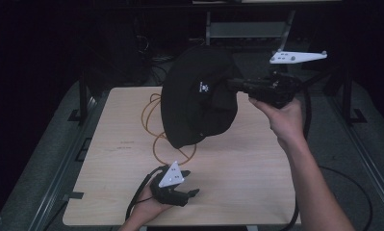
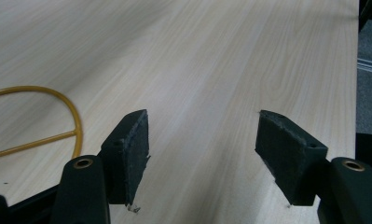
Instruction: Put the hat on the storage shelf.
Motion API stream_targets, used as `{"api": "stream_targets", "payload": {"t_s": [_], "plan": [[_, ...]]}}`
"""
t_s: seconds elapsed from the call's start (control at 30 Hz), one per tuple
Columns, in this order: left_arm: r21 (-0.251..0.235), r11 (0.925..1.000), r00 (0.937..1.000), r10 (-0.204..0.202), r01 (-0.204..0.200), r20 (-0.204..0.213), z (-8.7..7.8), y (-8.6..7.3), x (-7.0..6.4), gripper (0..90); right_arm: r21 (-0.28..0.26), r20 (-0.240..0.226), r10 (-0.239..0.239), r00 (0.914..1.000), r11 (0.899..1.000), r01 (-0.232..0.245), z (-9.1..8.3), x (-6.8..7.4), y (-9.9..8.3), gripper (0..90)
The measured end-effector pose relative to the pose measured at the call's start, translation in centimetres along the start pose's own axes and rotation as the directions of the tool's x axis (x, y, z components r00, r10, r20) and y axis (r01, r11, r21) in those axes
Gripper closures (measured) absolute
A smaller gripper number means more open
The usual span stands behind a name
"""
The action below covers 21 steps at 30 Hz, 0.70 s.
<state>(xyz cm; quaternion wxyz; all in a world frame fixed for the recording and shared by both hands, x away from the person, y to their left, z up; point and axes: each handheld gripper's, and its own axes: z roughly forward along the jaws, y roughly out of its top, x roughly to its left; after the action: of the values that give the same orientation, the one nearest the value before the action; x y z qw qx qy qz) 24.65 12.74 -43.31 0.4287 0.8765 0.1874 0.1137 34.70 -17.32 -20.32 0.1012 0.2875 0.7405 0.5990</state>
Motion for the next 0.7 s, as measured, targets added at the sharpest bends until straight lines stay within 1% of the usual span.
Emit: {"api": "stream_targets", "payload": {"t_s": [0.13,0.2,0.3,0.37,0.4,0.47,0.5,0.6,0.67,0.7], "plan": [[0.005,0.9999,0.9999,0.01,-0.01,-0.001,0.0,0.1,-0.1,33.9,0.008,-0.011,-0.001,0.9999,1.0,0.001,1.1,0.3,0.4,89.5],[0.004,1.0,1.0,0.008,-0.008,-0.002,0.0,0.1,-0.1,33.9,0.011,-0.017,-0.006,0.9998,1.0,0.006,1.7,0.5,0.6,89.5],[0.006,0.9999,0.9999,0.011,-0.011,0.0,0.0,0.0,-0.1,33.9,0.014,-0.032,-0.003,0.9995,1.0,0.003,2.4,0.5,0.9,89.5],[0.013,0.9996,0.9997,0.025,-0.025,-0.001,0.1,0.1,-0.1,33.9,0.019,-0.035,-0.003,0.9994,1.0,0.004,2.8,0.6,1.0,89.5],[0.01,0.9997,0.9997,0.024,-0.024,-0.004,0.1,0.1,-0.1,33.9,0.02,-0.037,0.001,0.9993,1.0,0.0,3.0,0.6,1.1,89.5],[0.01,0.9997,0.9997,0.024,-0.024,-0.004,0.1,0.1,-0.1,33.9,0.026,-0.041,-0.01,0.9991,1.0,0.011,3.5,0.8,1.3,89.5],[0.01,0.9997,0.9997,0.022,-0.022,-0.002,0.1,0.1,-0.1,33.9,0.031,-0.042,-0.005,0.9991,1.0,0.006,3.8,0.9,1.4,89.5],[0.007,0.9996,0.9996,0.027,-0.027,-0.003,0.1,0.1,-0.2,33.8,0.044,-0.045,-0.009,0.9989,0.999,0.011,4.4,1.0,1.7,89.5],[0.003,0.9998,0.9998,0.02,-0.02,0.0,0.2,0.1,-0.3,33.6,0.051,-0.048,-0.016,0.9987,0.999,0.018,4.7,1.2,1.9,89.5],[0.007,0.9996,0.9997,0.026,-0.026,0.002,0.2,0.1,-0.2,33.5,0.051,-0.052,-0.017,0.9985,0.999,0.019,4.9,1.3,2.0,89.5]]}}
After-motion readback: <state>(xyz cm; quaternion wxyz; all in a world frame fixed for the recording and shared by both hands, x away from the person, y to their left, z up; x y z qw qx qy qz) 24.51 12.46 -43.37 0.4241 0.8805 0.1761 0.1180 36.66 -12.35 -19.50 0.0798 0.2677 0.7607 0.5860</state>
